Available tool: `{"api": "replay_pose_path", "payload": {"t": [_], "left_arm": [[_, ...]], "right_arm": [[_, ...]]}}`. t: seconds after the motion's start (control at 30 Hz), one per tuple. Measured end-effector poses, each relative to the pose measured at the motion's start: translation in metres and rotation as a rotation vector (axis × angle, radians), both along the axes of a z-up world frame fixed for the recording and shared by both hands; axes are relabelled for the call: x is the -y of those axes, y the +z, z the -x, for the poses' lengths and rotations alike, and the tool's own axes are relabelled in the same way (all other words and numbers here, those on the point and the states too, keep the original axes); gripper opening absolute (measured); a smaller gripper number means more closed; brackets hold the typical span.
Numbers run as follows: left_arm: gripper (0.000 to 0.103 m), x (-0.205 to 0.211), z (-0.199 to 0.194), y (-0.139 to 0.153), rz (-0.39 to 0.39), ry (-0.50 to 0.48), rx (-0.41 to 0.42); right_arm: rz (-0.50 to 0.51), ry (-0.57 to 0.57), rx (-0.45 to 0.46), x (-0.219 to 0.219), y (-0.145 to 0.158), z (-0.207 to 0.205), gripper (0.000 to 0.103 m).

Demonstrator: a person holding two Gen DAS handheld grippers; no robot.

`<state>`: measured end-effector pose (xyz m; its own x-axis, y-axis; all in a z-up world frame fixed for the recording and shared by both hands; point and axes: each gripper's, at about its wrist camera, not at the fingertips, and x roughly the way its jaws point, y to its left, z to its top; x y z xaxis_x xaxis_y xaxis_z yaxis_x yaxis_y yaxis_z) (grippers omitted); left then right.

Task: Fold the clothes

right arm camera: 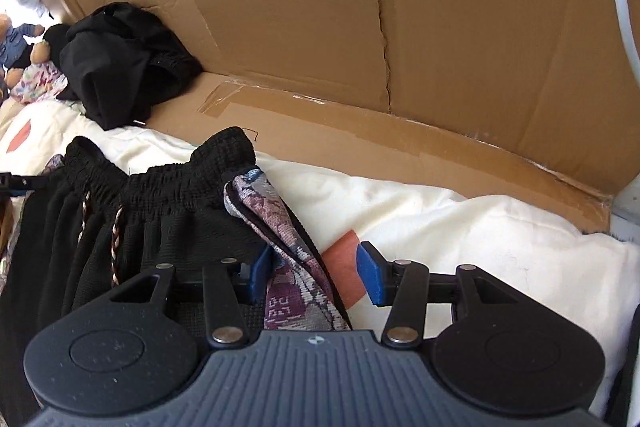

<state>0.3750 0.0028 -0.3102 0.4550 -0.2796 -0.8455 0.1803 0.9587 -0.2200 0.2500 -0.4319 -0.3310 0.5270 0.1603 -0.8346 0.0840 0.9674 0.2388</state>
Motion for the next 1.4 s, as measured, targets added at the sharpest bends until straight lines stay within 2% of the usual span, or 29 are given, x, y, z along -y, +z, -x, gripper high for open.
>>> {"api": "replay_pose_path", "payload": {"t": [0.03, 0.1, 0.13, 0.2, 0.37, 0.43, 0.47, 0.5, 0.53, 0.57, 0.6, 0.63, 0.67, 0.7, 0.83, 1.1, 1.23, 1.33, 1.4], "left_arm": [[0.054, 0.003, 0.000, -0.002, -0.012, -0.013, -0.004], [0.022, 0.009, -0.001, -0.004, -0.031, -0.035, -0.009], [0.017, 0.013, -0.001, -0.005, -0.044, -0.042, -0.011], [0.009, 0.017, -0.001, -0.002, -0.068, -0.043, 0.003], [0.008, 0.026, -0.004, 0.016, -0.111, -0.027, 0.129], [0.008, 0.029, -0.006, 0.017, -0.131, -0.028, 0.141], [0.012, 0.031, -0.008, 0.013, -0.144, -0.033, 0.119], [0.021, 0.032, -0.009, 0.009, -0.149, -0.038, 0.095], [0.024, 0.032, -0.009, 0.004, -0.160, -0.042, 0.065], [0.035, 0.031, -0.007, 0.003, -0.166, -0.039, 0.068], [0.049, 0.030, -0.004, 0.002, -0.170, -0.035, 0.071], [0.054, 0.026, 0.000, 0.002, -0.179, -0.029, 0.075], [0.062, 0.023, 0.002, 0.002, -0.184, -0.030, 0.075], [0.063, 0.018, 0.005, 0.002, -0.189, -0.034, 0.073], [0.068, -0.009, 0.024, 0.006, -0.146, -0.055, 0.060], [0.067, -0.034, 0.072, 0.010, -0.203, -0.097, 0.062], [0.066, -0.048, 0.096, 0.012, -0.251, -0.099, 0.018], [0.066, -0.057, 0.117, 0.019, -0.266, -0.121, 0.032], [0.066, -0.066, 0.134, 0.021, -0.266, -0.126, 0.027]], "right_arm": [[0.002, 0.011, -0.001, -0.001, -0.001, -0.001, 0.033], [0.025, 0.036, -0.005, -0.003, -0.001, -0.003, 0.017], [0.031, 0.040, 0.000, -0.004, 0.000, -0.004, 0.013], [0.055, 0.040, 0.023, -0.006, 0.005, -0.005, 0.009], [0.151, 0.048, 0.107, -0.012, 0.023, -0.008, 0.008], [0.174, 0.049, 0.130, -0.013, 0.026, -0.009, 0.008], [0.180, 0.055, 0.131, -0.014, 0.026, -0.010, 0.008], [0.181, 0.063, 0.118, -0.016, 0.023, -0.012, 0.009], [0.175, 0.064, 0.096, -0.017, 0.021, -0.014, 0.010], [0.160, 0.055, 0.062, -0.016, 0.016, -0.015, 0.015], [0.146, 0.046, 0.041, -0.015, 0.013, -0.015, 0.025], [0.137, 0.043, 0.040, -0.013, 0.013, -0.014, 0.032], [0.121, 0.039, 0.042, -0.010, 0.014, -0.010, 0.048], [0.105, 0.035, 0.045, -0.007, 0.014, -0.006, 0.056], [0.061, 0.012, 0.038, 0.016, 0.020, 0.013, 0.058], [0.067, 0.047, -0.040, 0.030, 0.016, 0.059, 0.057], [0.077, 0.075, -0.088, 0.027, 0.016, 0.080, 0.057], [0.085, 0.107, -0.116, 0.025, 0.016, 0.098, 0.056], [0.087, 0.126, -0.138, 0.023, 0.013, 0.111, 0.048]]}}
